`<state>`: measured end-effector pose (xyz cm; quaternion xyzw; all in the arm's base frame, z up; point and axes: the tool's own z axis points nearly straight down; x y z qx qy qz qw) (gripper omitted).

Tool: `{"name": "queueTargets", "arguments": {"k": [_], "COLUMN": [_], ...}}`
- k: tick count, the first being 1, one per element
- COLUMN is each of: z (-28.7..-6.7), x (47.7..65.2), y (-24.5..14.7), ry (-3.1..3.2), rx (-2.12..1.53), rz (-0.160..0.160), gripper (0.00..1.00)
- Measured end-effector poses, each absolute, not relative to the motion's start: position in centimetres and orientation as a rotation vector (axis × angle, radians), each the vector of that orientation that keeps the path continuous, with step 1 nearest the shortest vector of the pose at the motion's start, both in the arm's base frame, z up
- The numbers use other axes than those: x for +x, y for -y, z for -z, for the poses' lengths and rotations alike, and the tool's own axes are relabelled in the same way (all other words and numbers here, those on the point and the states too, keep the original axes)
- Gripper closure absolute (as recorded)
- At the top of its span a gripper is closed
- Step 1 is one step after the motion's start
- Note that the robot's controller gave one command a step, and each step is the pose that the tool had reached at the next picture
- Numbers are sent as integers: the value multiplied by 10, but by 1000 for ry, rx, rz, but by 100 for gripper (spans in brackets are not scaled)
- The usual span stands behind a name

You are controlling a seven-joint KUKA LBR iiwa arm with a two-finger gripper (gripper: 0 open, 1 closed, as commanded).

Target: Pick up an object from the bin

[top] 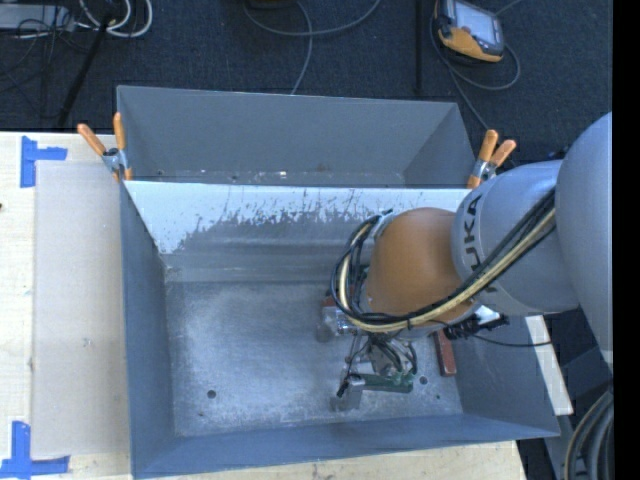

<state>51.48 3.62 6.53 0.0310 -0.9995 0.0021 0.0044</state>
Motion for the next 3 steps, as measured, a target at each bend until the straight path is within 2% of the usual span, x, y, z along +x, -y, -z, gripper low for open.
{"name": "queueTargets", "arguments": {"k": [1, 2, 3], "z": [-101, -100, -69], "x": [492, 489, 483], "y": [40, 32, 30], "ry": [3139, 3133, 3119], "rx": [28, -170, -344], "rz": [-7, 1, 1], "gripper": [0, 0, 0]}}
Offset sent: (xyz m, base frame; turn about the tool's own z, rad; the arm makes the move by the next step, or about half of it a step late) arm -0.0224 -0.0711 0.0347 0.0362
